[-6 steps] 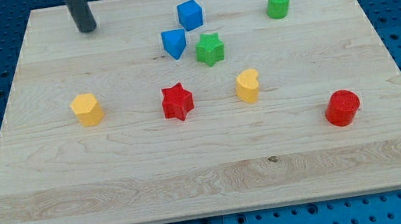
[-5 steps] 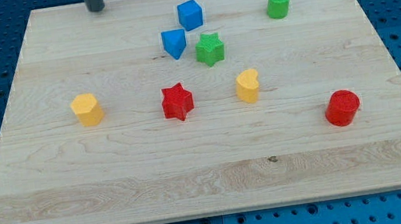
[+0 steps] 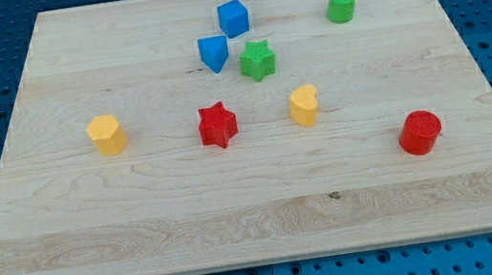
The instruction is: Point your arm towards the blue cube
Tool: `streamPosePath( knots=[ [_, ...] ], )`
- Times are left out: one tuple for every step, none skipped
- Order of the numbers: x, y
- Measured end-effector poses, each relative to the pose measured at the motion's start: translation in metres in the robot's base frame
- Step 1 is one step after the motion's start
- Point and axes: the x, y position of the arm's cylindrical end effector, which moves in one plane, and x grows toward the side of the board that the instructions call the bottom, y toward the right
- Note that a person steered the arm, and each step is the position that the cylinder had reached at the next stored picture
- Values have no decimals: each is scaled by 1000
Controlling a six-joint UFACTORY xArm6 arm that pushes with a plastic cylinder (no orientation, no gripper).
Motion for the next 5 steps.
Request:
streamPosePath(
  knots=[
    [32,25],
    [80,25],
    [99,1],
    [90,-39],
    [79,-78]
  ],
)
